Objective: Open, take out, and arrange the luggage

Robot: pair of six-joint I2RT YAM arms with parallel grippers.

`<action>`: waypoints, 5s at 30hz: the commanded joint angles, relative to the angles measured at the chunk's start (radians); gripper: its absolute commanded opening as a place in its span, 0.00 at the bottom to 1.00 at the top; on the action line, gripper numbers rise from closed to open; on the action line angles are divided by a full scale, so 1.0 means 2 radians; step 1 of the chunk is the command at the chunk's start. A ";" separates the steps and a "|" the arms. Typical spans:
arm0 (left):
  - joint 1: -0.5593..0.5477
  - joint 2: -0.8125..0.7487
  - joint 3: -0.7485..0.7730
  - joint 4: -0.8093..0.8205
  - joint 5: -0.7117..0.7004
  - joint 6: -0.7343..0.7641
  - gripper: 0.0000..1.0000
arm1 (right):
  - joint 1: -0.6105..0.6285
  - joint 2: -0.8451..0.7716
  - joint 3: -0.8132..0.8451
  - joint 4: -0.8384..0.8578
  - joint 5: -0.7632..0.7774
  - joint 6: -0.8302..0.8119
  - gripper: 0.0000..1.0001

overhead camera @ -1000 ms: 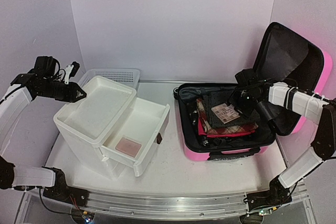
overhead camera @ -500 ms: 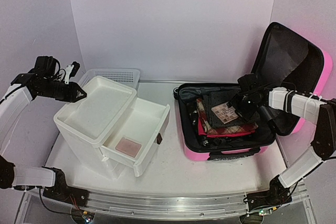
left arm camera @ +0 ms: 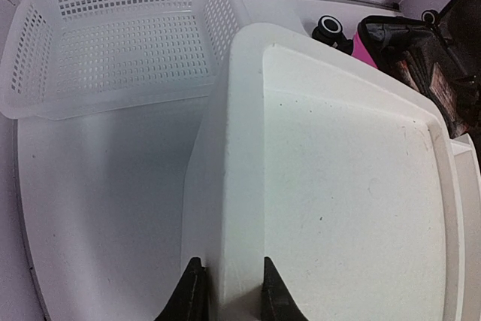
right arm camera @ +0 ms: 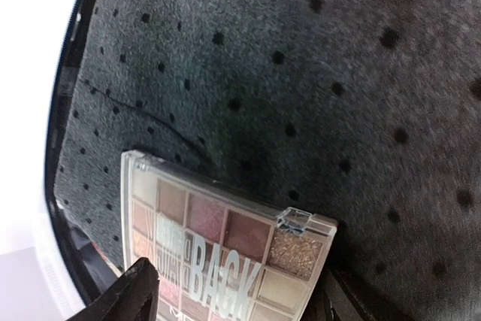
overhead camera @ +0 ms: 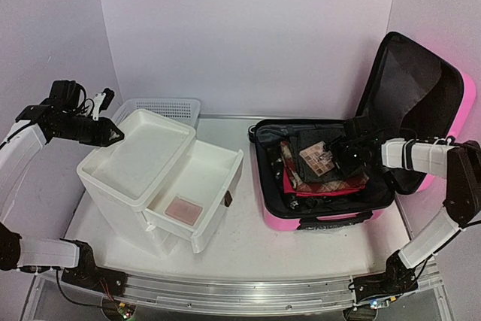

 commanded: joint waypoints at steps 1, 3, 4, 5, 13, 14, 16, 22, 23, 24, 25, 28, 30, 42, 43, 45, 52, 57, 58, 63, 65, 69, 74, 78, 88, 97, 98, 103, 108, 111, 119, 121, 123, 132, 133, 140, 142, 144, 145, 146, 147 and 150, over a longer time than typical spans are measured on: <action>-0.003 0.012 -0.028 -0.062 0.092 -0.057 0.00 | -0.002 0.021 -0.013 0.115 -0.034 0.006 0.70; -0.004 0.012 -0.028 -0.062 0.091 -0.057 0.00 | -0.002 0.018 -0.017 0.127 -0.034 0.000 0.67; -0.004 0.013 -0.028 -0.062 0.092 -0.057 0.00 | -0.002 0.015 -0.019 0.134 -0.045 -0.005 0.65; -0.004 0.014 -0.028 -0.062 0.092 -0.057 0.00 | -0.002 0.011 -0.020 0.138 -0.047 -0.009 0.63; -0.003 0.023 -0.021 -0.062 0.095 -0.057 0.00 | -0.002 0.004 -0.020 0.152 -0.056 -0.027 0.56; -0.004 0.022 -0.020 -0.062 0.095 -0.057 0.00 | -0.002 0.007 -0.020 0.158 -0.058 -0.025 0.54; -0.003 0.021 -0.020 -0.062 0.094 -0.058 0.00 | -0.003 0.013 -0.020 0.165 -0.059 -0.017 0.53; -0.003 0.020 -0.019 -0.063 0.094 -0.060 0.00 | -0.002 0.041 -0.020 0.174 -0.063 0.001 0.56; -0.003 0.020 -0.019 -0.063 0.094 -0.059 0.00 | -0.003 0.045 -0.021 0.179 -0.065 0.003 0.56; -0.003 0.020 -0.019 -0.064 0.093 -0.059 0.00 | -0.002 0.049 -0.022 0.183 -0.067 0.003 0.56; -0.003 0.020 -0.019 -0.063 0.092 -0.059 0.00 | -0.004 0.052 -0.023 0.187 -0.068 0.003 0.56; -0.003 0.022 -0.019 -0.064 0.092 -0.058 0.00 | -0.005 0.062 -0.031 0.201 -0.071 0.003 0.55; -0.003 0.024 -0.020 -0.063 0.092 -0.058 0.00 | -0.006 0.066 -0.037 0.217 -0.078 0.001 0.51; -0.004 0.022 -0.022 -0.063 0.089 -0.058 0.00 | -0.007 0.015 -0.046 0.223 -0.087 -0.004 0.11; -0.004 0.022 -0.022 -0.064 0.089 -0.058 0.00 | -0.007 0.011 -0.046 0.222 -0.085 -0.004 0.09; -0.003 0.022 -0.022 -0.064 0.089 -0.058 0.00 | -0.008 0.005 -0.047 0.220 -0.086 -0.004 0.06; -0.004 0.020 -0.022 -0.064 0.089 -0.058 0.00 | -0.009 -0.017 -0.043 0.218 -0.101 -0.003 0.00; -0.003 0.021 -0.021 -0.063 0.087 -0.059 0.00 | -0.009 -0.047 -0.024 0.198 -0.139 0.005 0.00; -0.003 0.021 -0.021 -0.063 0.087 -0.059 0.00 | -0.010 -0.053 -0.018 0.190 -0.149 0.007 0.00; -0.003 0.024 -0.020 -0.064 0.088 -0.061 0.00 | -0.009 -0.092 0.019 0.130 -0.185 0.012 0.00; -0.003 0.024 -0.019 -0.063 0.085 -0.061 0.00 | -0.005 -0.108 0.035 0.106 -0.196 0.014 0.00; -0.003 0.022 -0.020 -0.064 0.077 -0.066 0.00 | 0.038 -0.136 0.064 0.041 -0.197 0.037 0.00; -0.003 0.022 -0.025 -0.062 0.069 -0.073 0.00 | 0.200 -0.142 0.124 -0.008 -0.105 0.030 0.00; -0.003 0.021 -0.033 -0.060 0.060 -0.069 0.00 | 0.303 -0.121 0.187 -0.037 -0.012 -0.015 0.00; -0.003 0.019 -0.031 -0.049 0.051 -0.077 0.00 | 0.440 -0.002 0.295 -0.127 0.164 -0.005 0.00; -0.003 0.020 -0.034 -0.043 0.055 -0.078 0.00 | 0.445 0.076 0.350 -0.134 0.206 0.032 0.00; -0.003 0.020 -0.034 -0.043 0.056 -0.077 0.00 | 0.445 0.085 0.359 -0.134 0.205 0.037 0.00; -0.004 0.015 -0.033 -0.043 0.058 -0.077 0.00 | 0.446 0.136 0.406 -0.140 0.196 0.062 0.00; -0.003 0.010 -0.034 -0.044 0.061 -0.077 0.00 | 0.445 0.176 0.439 -0.142 0.195 0.080 0.00; -0.004 0.007 -0.036 -0.043 0.061 -0.076 0.00 | 0.444 0.192 0.450 -0.144 0.196 0.082 0.00; -0.003 0.011 -0.034 -0.044 0.064 -0.075 0.00 | 0.431 0.201 0.443 -0.163 0.163 0.065 0.22; -0.003 0.012 -0.034 -0.043 0.064 -0.075 0.00 | 0.431 0.197 0.447 -0.175 0.157 0.033 0.34; -0.003 0.011 -0.035 -0.044 0.063 -0.074 0.00 | 0.430 0.197 0.468 -0.207 0.152 -0.006 0.47; -0.003 0.006 -0.035 -0.045 0.057 -0.074 0.00 | 0.427 0.134 0.505 -0.313 0.011 -0.322 0.80; -0.003 0.005 -0.035 -0.046 0.056 -0.074 0.00 | 0.427 0.120 0.493 -0.341 0.011 -0.352 0.82; -0.003 -0.003 -0.030 -0.053 0.060 -0.076 0.00 | 0.424 0.005 0.318 -0.358 0.061 -0.420 0.98; -0.003 -0.003 -0.030 -0.054 0.061 -0.075 0.00 | 0.420 0.003 0.301 -0.358 0.033 -0.475 0.98; -0.003 -0.003 -0.032 -0.056 0.058 -0.073 0.00 | 0.417 0.004 0.283 -0.347 -0.014 -0.551 0.98; -0.003 -0.002 -0.032 -0.057 0.056 -0.072 0.00 | 0.416 0.003 0.271 -0.333 -0.031 -0.588 0.98; -0.004 -0.001 -0.034 -0.057 0.056 -0.072 0.00 | 0.414 0.001 0.260 -0.316 -0.057 -0.617 0.98; -0.003 -0.001 -0.035 -0.057 0.055 -0.072 0.00 | 0.407 0.002 0.255 -0.302 -0.084 -0.657 0.98; -0.004 0.002 -0.038 -0.056 0.054 -0.074 0.00 | 0.375 0.018 0.256 -0.262 -0.132 -0.679 0.98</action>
